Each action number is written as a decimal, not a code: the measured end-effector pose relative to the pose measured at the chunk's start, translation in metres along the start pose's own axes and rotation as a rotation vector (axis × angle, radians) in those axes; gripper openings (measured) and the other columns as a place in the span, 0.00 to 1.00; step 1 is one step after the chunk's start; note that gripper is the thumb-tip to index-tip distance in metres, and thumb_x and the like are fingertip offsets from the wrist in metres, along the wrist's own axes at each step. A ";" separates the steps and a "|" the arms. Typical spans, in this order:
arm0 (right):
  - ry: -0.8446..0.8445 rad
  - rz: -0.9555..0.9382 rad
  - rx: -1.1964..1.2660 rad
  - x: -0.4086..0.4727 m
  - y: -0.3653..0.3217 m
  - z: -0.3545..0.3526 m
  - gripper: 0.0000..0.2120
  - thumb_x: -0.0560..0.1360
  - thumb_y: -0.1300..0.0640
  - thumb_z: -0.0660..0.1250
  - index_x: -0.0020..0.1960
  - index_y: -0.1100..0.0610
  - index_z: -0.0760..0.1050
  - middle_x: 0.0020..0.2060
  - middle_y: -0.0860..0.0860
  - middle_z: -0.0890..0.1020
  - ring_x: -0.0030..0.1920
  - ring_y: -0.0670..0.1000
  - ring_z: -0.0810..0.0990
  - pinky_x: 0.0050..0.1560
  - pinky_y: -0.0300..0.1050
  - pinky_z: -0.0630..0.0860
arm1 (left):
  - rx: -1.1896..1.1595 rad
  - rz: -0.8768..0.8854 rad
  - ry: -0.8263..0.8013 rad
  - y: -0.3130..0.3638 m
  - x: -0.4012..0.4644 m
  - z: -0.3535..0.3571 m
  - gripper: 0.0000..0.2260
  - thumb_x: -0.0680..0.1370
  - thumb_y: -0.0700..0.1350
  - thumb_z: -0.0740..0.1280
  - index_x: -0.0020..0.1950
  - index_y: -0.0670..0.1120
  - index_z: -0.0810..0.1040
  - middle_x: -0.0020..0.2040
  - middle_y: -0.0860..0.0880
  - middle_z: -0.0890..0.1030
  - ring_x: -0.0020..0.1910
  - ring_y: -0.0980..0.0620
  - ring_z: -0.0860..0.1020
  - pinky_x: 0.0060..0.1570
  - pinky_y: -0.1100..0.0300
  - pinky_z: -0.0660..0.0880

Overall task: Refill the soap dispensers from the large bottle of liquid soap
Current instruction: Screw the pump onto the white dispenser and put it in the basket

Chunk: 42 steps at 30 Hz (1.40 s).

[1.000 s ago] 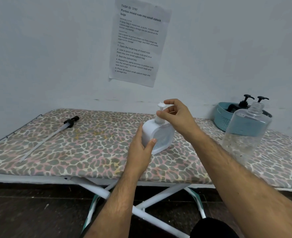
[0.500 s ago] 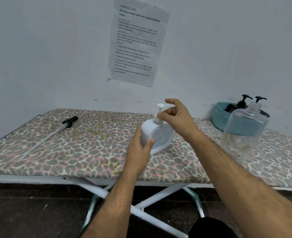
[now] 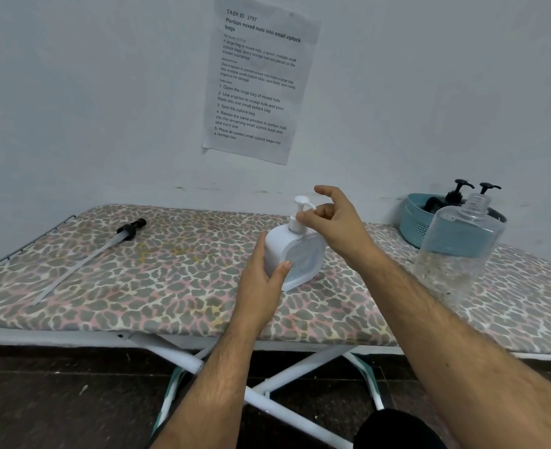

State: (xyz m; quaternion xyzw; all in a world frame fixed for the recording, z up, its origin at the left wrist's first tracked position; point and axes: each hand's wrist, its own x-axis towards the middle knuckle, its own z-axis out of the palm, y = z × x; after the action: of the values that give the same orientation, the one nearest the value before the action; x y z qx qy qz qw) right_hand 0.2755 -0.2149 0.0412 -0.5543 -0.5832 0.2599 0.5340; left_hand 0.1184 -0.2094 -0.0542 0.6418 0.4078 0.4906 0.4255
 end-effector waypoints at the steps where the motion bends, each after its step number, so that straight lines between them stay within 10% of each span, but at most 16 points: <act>1: -0.009 0.004 0.013 0.001 0.000 0.000 0.28 0.76 0.60 0.71 0.74 0.52 0.65 0.37 0.43 0.79 0.44 0.41 0.79 0.50 0.38 0.70 | -0.001 0.000 0.002 0.000 0.000 0.000 0.30 0.76 0.55 0.67 0.77 0.61 0.60 0.71 0.57 0.72 0.68 0.55 0.73 0.65 0.46 0.74; 4: -0.049 0.003 0.019 0.002 -0.001 0.000 0.30 0.77 0.65 0.65 0.75 0.50 0.64 0.43 0.47 0.84 0.57 0.43 0.79 0.55 0.41 0.71 | -0.003 0.000 0.003 -0.001 0.000 0.000 0.31 0.75 0.56 0.67 0.77 0.61 0.60 0.71 0.57 0.71 0.68 0.55 0.72 0.66 0.45 0.73; 12: -0.017 -0.023 -0.023 0.001 0.001 0.001 0.30 0.73 0.58 0.75 0.72 0.53 0.67 0.49 0.56 0.83 0.50 0.49 0.82 0.51 0.38 0.73 | -0.006 0.002 -0.002 -0.001 0.001 0.000 0.29 0.77 0.54 0.67 0.77 0.61 0.60 0.71 0.57 0.72 0.68 0.55 0.72 0.65 0.46 0.74; 18: -0.082 -0.015 -0.030 0.001 -0.002 0.000 0.30 0.76 0.66 0.64 0.74 0.49 0.65 0.51 0.50 0.84 0.60 0.45 0.78 0.57 0.40 0.72 | -0.006 0.001 0.000 -0.002 0.001 0.000 0.29 0.78 0.53 0.67 0.77 0.61 0.60 0.71 0.57 0.72 0.68 0.55 0.73 0.65 0.46 0.74; 42: -0.056 -0.005 -0.074 0.003 0.000 0.006 0.32 0.73 0.56 0.75 0.73 0.52 0.65 0.46 0.51 0.78 0.47 0.47 0.78 0.49 0.39 0.72 | -0.003 -0.008 0.009 -0.003 0.002 0.000 0.29 0.79 0.51 0.68 0.77 0.61 0.60 0.71 0.57 0.72 0.67 0.55 0.74 0.63 0.48 0.76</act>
State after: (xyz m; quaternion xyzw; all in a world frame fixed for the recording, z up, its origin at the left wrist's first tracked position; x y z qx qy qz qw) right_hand 0.2708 -0.2108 0.0400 -0.5646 -0.6084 0.2523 0.4974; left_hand 0.1184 -0.2067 -0.0565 0.6374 0.4117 0.4921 0.4266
